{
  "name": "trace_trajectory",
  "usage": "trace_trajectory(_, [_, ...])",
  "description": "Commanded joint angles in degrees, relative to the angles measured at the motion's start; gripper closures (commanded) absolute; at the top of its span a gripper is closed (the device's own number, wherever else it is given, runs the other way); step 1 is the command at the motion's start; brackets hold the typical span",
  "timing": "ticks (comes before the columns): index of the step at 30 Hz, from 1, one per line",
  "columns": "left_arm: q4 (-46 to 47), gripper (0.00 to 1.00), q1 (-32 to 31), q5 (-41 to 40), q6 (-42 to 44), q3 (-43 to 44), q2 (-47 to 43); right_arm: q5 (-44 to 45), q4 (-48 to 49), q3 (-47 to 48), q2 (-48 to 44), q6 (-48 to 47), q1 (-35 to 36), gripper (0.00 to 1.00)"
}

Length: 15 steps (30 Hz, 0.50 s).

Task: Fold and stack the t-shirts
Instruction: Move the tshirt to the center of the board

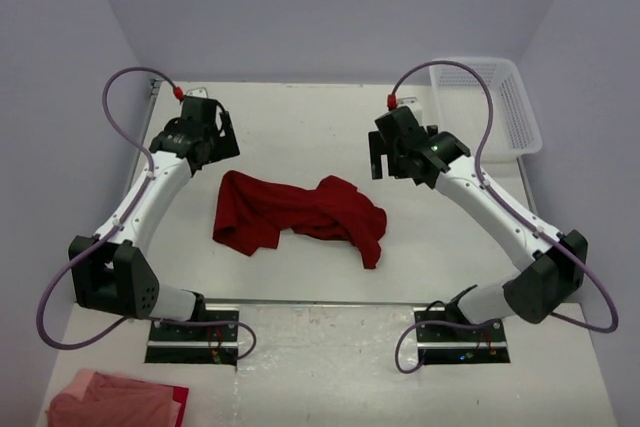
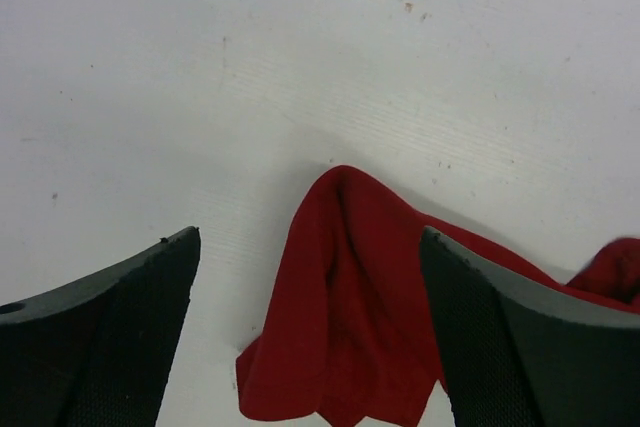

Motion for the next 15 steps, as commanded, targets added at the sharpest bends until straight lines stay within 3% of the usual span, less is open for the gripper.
trace_trajectory(1, [1.6, 0.09, -0.6, 1.0, 4.1, 0.2, -2.3, -7.1, 2.6, -4.5, -8.3, -0.1, 0.7, 0.01])
trace_trajectory(4, [1.6, 0.13, -2.2, 2.5, 6.0, -2.6, -3.7, -13.3, 3.7, -11.4, -11.6, 1.3, 1.6, 0.01])
trace_trajectory(10, [1.3, 0.31, -7.0, 7.9, 4.7, -8.8, -10.8, -17.1, 3.8, -20.7, -17.6, 9.6, 11.6, 0.19])
trace_trajectory(11, [1.6, 0.33, -7.1, 8.1, 4.3, -9.5, -12.7, -18.7, 4.4, -22.1, -18.4, 12.1, 12.6, 0.29])
trace_trajectory(12, [1.7, 0.35, -7.2, 8.2, 4.1, -10.4, -13.3, -19.6, 6.0, -25.4, -20.3, 13.4, 13.0, 0.33])
trace_trajectory(15, [1.5, 0.37, -7.2, 8.8, 4.4, -10.3, -14.5, -22.0, 9.0, -32.1, -23.7, 18.3, 14.3, 0.34])
